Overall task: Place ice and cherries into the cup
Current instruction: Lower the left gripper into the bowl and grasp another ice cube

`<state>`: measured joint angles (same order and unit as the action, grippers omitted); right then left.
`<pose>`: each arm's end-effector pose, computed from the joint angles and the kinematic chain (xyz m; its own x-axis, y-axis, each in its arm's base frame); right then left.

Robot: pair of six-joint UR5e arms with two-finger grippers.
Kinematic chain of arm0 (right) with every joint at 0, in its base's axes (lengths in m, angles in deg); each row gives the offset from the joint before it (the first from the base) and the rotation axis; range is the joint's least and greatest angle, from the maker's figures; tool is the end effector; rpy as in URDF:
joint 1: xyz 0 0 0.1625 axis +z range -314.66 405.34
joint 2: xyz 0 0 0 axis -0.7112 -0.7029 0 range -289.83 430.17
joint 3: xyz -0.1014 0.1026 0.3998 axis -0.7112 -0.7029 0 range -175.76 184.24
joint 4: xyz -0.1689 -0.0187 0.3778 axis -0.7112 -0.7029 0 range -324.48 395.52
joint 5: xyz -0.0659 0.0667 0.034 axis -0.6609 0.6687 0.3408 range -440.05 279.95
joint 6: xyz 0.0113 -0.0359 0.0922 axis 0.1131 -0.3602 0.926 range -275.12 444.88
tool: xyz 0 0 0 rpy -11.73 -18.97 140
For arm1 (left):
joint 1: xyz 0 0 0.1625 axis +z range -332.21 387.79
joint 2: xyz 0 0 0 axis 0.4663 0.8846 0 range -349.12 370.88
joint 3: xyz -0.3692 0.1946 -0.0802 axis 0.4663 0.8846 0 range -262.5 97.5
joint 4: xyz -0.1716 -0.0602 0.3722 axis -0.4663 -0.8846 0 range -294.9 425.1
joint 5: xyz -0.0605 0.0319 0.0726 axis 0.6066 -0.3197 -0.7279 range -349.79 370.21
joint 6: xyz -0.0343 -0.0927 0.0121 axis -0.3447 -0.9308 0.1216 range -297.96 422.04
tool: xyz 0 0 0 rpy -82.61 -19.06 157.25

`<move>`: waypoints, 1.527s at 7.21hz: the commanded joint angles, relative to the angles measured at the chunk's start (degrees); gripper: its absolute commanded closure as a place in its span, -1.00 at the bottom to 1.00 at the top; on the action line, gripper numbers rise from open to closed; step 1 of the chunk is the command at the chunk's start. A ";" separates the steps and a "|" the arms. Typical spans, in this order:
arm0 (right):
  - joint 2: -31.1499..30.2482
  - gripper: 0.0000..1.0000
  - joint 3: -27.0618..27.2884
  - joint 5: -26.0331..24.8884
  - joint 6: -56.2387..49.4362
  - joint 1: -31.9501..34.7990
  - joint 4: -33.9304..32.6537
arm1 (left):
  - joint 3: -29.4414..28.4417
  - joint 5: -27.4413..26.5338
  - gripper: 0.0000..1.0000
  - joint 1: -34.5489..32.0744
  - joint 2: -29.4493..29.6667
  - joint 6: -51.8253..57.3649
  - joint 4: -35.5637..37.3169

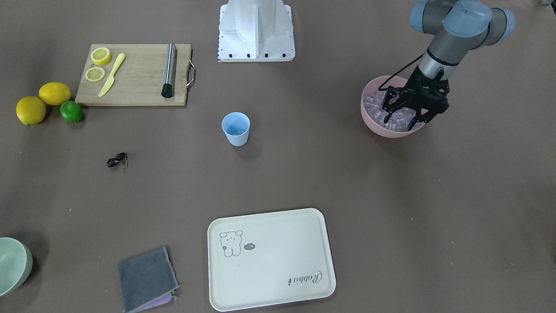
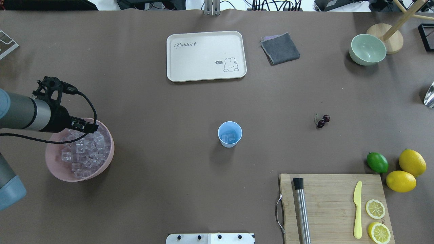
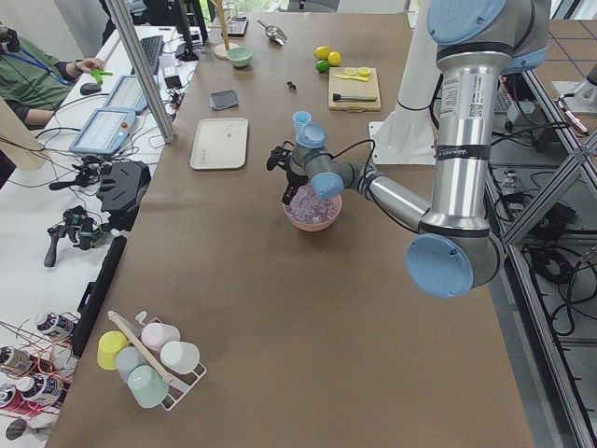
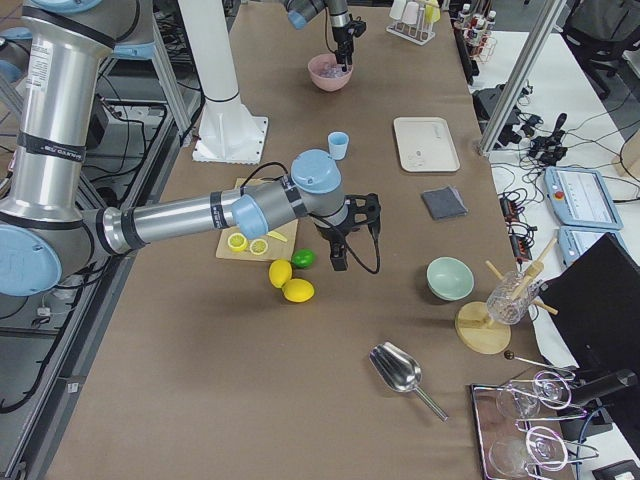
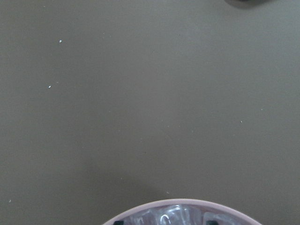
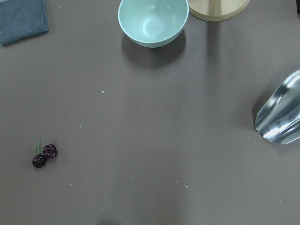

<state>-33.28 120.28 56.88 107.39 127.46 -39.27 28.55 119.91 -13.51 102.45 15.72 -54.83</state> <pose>0.0046 -0.4084 0.5040 0.6281 -0.0628 0.7756 -0.1290 0.9745 0.1835 0.3164 -0.4108 0.4144 0.6208 0.3200 -0.7157 -0.0114 0.9165 0.3999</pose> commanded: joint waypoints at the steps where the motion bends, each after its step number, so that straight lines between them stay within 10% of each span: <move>1: 0.00 -1.00 -0.03 0.00 -0.01 -0.12 0.17 | 0.57 0.00 -0.43 0.26 0.54 -7.70 -0.13; 11: -0.17 -1.00 -0.03 0.00 -0.01 -0.12 0.52 | -1.01 0.00 -0.16 0.70 -0.07 -12.92 -3.99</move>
<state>-33.39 120.28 56.88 107.45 127.34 -38.77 27.65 119.90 -12.81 102.41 2.77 -58.64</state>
